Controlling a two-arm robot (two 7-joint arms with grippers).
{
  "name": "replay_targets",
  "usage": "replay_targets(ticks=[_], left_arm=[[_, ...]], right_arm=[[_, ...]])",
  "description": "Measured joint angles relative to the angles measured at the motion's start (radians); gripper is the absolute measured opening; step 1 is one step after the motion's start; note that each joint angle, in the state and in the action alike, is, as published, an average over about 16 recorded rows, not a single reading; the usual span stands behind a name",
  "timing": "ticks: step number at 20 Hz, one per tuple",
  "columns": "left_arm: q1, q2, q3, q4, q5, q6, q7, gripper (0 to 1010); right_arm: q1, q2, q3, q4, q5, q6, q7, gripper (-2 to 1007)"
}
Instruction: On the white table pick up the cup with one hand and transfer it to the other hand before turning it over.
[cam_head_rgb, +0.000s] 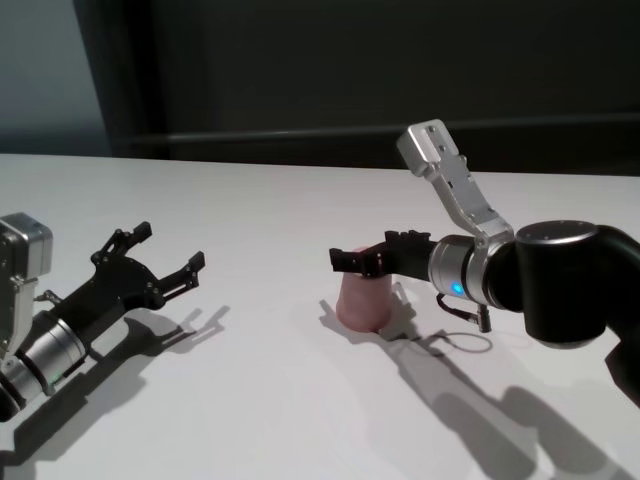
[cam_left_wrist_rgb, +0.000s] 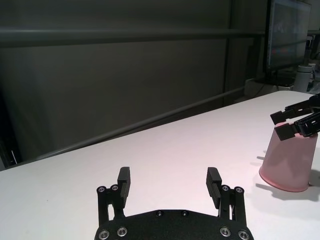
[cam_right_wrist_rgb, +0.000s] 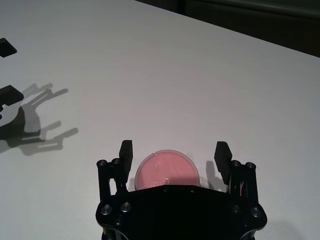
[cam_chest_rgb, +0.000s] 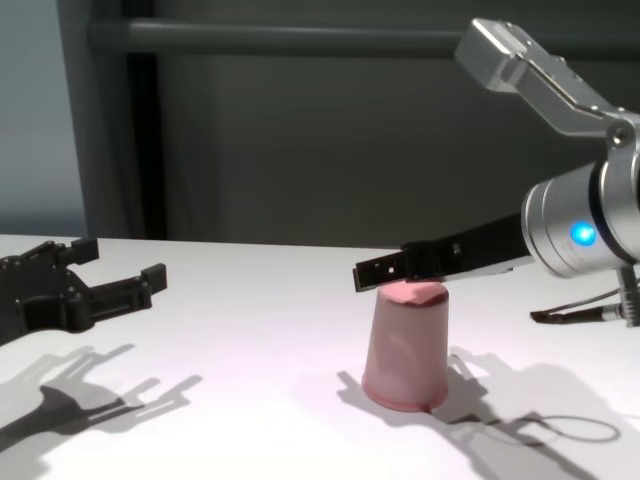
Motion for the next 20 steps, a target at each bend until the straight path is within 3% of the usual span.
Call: replay_targets(ticks=[7, 20], left_arm=[[0.0, 0.0, 0.0, 0.0, 0.0, 0.0, 0.0, 1001], [0.0, 0.0, 0.0, 0.0, 0.0, 0.0, 0.0, 1001]], right_arm=[[0.0, 0.0, 0.0, 0.0, 0.001, -0.001, 0.0, 998], [0.0, 0.001, 0.0, -0.001, 0.002, -0.002, 0.0, 1002]])
